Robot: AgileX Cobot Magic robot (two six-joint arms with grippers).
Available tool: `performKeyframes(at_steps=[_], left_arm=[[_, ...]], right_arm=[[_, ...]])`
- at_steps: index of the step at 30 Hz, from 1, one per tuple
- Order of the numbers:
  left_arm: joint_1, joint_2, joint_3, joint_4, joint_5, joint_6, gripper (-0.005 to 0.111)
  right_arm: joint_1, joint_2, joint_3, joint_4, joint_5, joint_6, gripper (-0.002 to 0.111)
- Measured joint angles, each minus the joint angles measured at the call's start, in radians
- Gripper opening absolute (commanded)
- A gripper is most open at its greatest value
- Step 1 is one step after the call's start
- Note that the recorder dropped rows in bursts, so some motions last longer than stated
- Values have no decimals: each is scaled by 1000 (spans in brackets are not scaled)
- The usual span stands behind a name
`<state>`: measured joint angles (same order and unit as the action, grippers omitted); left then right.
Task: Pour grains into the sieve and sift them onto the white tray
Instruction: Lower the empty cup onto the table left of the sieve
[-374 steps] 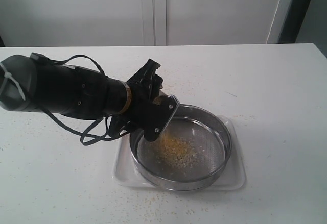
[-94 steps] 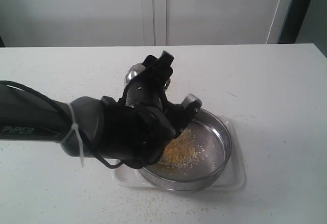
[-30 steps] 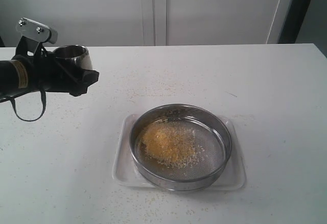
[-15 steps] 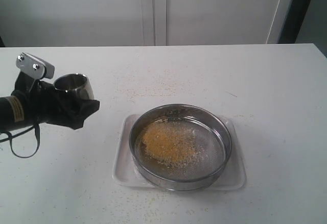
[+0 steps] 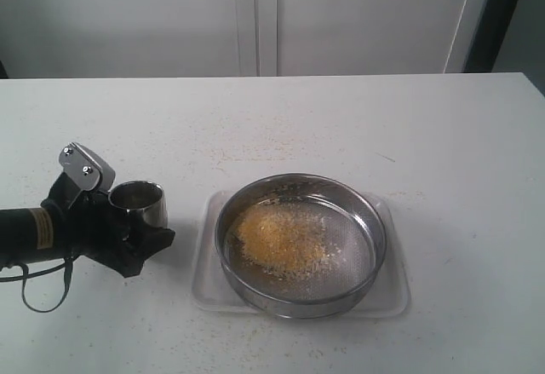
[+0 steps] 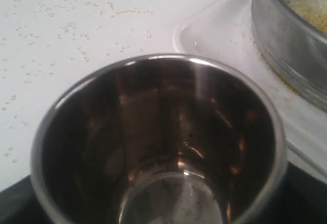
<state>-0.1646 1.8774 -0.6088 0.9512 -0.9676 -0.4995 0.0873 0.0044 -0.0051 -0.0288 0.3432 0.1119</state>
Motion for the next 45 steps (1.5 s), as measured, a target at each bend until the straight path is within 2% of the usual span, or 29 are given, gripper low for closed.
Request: performKeyframes(at_steps=[4, 5, 7, 9, 12, 14, 20, 26, 33, 45], left_arm=[[0, 14, 0, 3, -23, 4, 0], [0, 14, 0, 3, -23, 4, 3], [0, 14, 0, 8, -23, 5, 21], [0, 14, 0, 15, -23, 5, 45], [0, 14, 0, 24, -25, 5, 66], [0, 14, 0, 26, -24, 5, 76], [0, 17, 0, 38, -9, 1, 95], [0, 21, 0, 40, 22, -6, 104], [0, 12, 0, 40, 22, -7, 104], [0, -119, 1, 42, 20, -49, 104]], right_arm=[[0, 0, 0, 0, 0, 20, 0], [0, 0, 0, 0, 0, 20, 0], [0, 0, 0, 0, 0, 21, 0], [0, 0, 0, 0, 0, 24, 0], [0, 0, 0, 0, 0, 24, 0], [0, 0, 0, 0, 0, 26, 0], [0, 0, 0, 0, 0, 26, 0], [0, 0, 0, 0, 0, 26, 0], [0, 0, 0, 0, 0, 26, 0], [0, 0, 0, 0, 0, 26, 0]])
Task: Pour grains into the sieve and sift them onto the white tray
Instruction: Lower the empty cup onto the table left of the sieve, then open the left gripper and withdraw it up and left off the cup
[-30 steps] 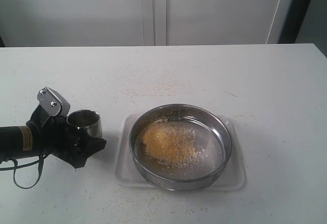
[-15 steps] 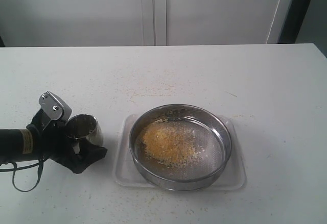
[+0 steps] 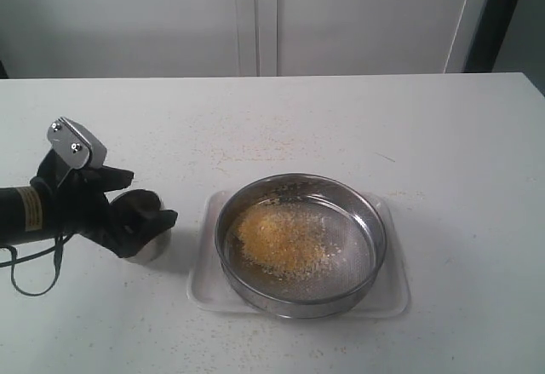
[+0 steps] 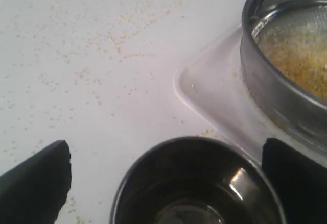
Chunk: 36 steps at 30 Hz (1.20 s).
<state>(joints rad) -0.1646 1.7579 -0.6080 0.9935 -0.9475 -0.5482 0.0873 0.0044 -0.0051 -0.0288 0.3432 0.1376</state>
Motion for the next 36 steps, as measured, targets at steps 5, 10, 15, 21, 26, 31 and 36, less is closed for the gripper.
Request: performKeyframes(at_steps=[5, 10, 15, 21, 26, 31, 36], left_arm=[[0, -88, 2, 4, 0, -52, 102], [0, -187, 2, 10, 9, -106, 81], [0, -302, 2, 60, 165, -223, 27], [0, -425, 2, 182, 243, -290, 0], [0, -486, 2, 311, 317, -362, 0], [0, -527, 2, 519, 490, -465, 0], [0, -538, 2, 699, 580, -490, 0]], right_arm=[[0, 0, 0, 0, 0, 0, 0], [0, 0, 0, 0, 0, 0, 0], [0, 0, 0, 0, 0, 0, 0], [0, 0, 0, 0, 0, 0, 0], [0, 0, 0, 0, 0, 0, 0], [0, 0, 0, 0, 0, 0, 0], [0, 0, 0, 0, 0, 0, 0]])
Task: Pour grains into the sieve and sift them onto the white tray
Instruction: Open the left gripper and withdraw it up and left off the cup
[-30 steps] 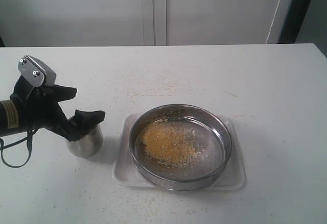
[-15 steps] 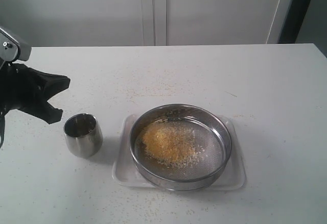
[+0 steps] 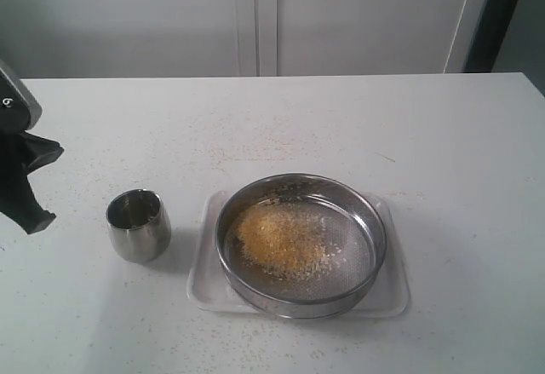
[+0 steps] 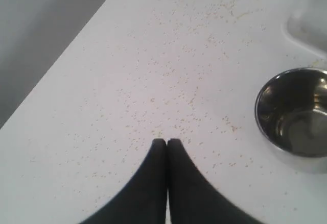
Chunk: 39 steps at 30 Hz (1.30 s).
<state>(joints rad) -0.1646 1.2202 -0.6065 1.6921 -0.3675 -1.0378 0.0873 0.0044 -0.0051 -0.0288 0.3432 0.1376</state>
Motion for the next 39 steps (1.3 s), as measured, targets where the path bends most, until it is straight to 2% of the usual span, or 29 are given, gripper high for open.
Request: performKeyframes(at_steps=[7, 11, 18, 28, 33, 36, 38, 39], left_arm=[[0, 0, 11, 39, 163, -175, 0], [0, 0, 24, 41, 210, -241, 0], [0, 0, 26, 41, 98, -332, 0], [0, 0, 26, 41, 81, -453, 0], [0, -6, 26, 41, 4, -516, 0], [0, -42, 26, -4, -19, -483, 0], [0, -68, 26, -188, -3, -296, 0], [0, -81, 26, -353, 12, -139, 0]], right_arm=[[0, 0, 0, 0, 0, 0, 0], [0, 0, 0, 0, 0, 0, 0], [0, 0, 0, 0, 0, 0, 0], [0, 0, 0, 0, 0, 0, 0], [0, 0, 0, 0, 0, 0, 0], [0, 0, 0, 0, 0, 0, 0], [0, 0, 0, 0, 0, 0, 0], [0, 0, 0, 0, 0, 0, 0]])
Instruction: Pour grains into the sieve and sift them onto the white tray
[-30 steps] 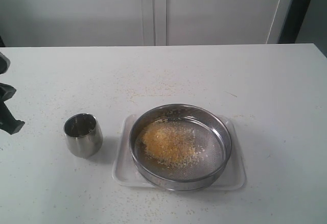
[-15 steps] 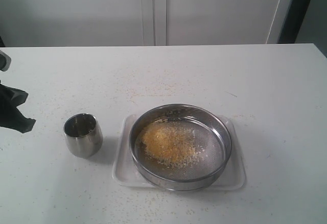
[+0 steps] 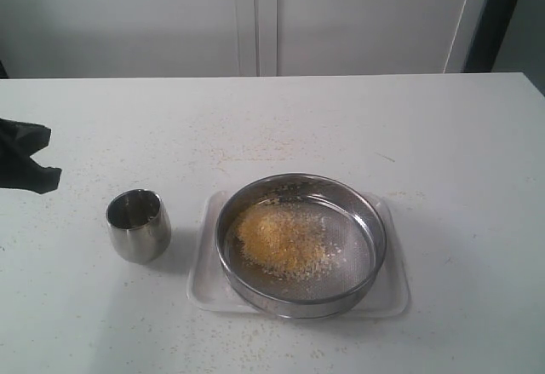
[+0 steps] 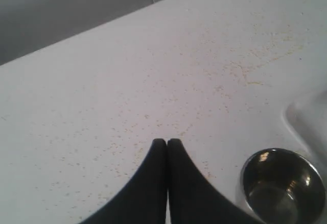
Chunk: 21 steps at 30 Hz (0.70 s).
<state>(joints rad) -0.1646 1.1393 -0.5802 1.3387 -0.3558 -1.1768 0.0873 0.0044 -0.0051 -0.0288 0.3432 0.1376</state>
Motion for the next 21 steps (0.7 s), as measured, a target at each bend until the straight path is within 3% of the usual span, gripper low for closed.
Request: performKeyframes(at_steps=[2, 7, 9, 14, 21], left_arm=[[0, -20, 0, -232, 49, 251, 0], [0, -72, 1, -906, 379, 977, 0], [0, -104, 1, -1078, 519, 1146, 0], [0, -175, 1, -1168, 687, 1188, 0], [0, -291, 1, -1247, 814, 1132, 0]], right_arm=[[0, 0, 0, 0, 0, 0, 0], [0, 0, 0, 0, 0, 0, 0], [0, 0, 0, 0, 0, 0, 0], [0, 0, 0, 0, 0, 0, 0], [0, 0, 0, 0, 0, 0, 0]])
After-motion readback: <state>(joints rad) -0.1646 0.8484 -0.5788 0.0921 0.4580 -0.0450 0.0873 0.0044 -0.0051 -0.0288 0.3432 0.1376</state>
